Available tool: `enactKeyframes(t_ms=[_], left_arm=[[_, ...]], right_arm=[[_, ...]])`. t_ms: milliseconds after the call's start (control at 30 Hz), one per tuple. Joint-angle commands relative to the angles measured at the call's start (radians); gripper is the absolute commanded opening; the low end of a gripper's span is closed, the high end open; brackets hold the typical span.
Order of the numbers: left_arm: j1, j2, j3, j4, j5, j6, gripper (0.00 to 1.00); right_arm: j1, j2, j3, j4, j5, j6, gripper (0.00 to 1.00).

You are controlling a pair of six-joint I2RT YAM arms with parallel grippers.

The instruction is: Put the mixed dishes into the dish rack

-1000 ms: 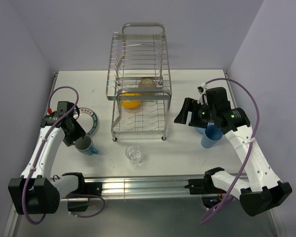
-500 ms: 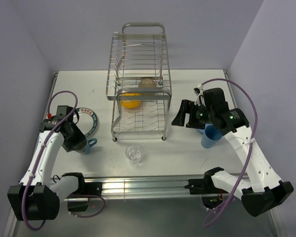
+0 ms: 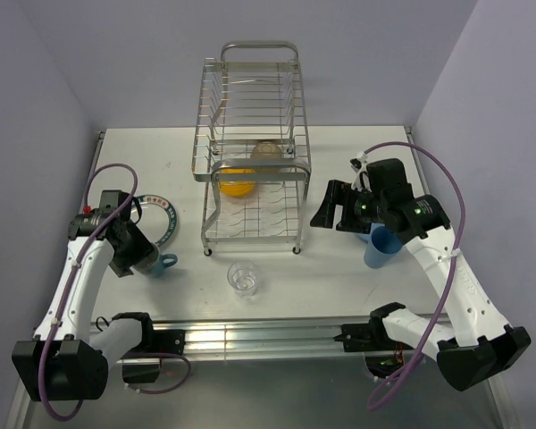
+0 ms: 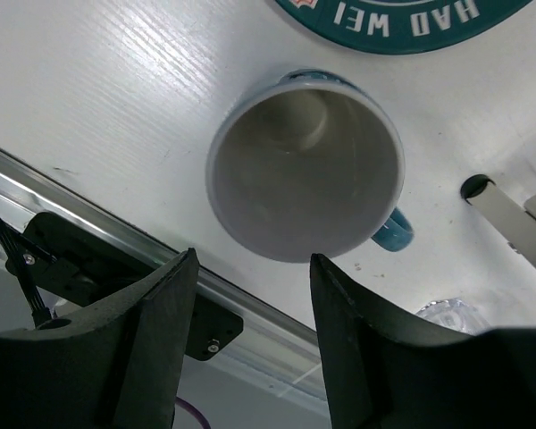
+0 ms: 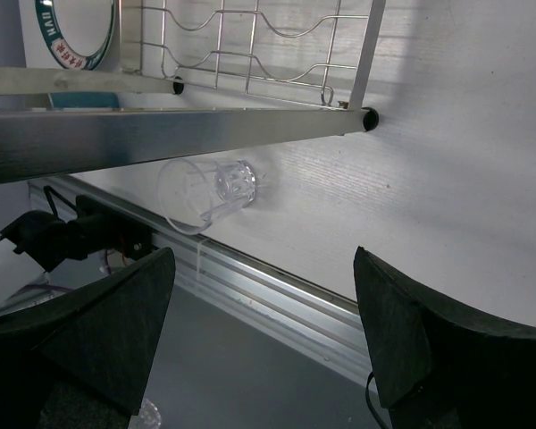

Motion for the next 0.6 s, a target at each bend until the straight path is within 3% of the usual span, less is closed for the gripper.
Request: enactKeyframes(t_ms=[0, 400, 567], left_arm=[[0.001, -0.033, 0.058, -0.035, -0.014, -0.022, 0.59], [0.001, 0.013, -0.052, 0.051, 0.032, -0.053, 0.68], [0.036, 0.06, -0.066, 0.108, 0.064, -0.056, 0.65]], right_arm=[[0.007, 0.008, 0.01, 0.032, -0.006, -0.011, 0.88], [0.007, 0.022, 0.033, 0.032, -0.006, -0.02, 0.88], [0.007, -0.005, 0.006, 0.032, 0.002, -0.026, 0.88]])
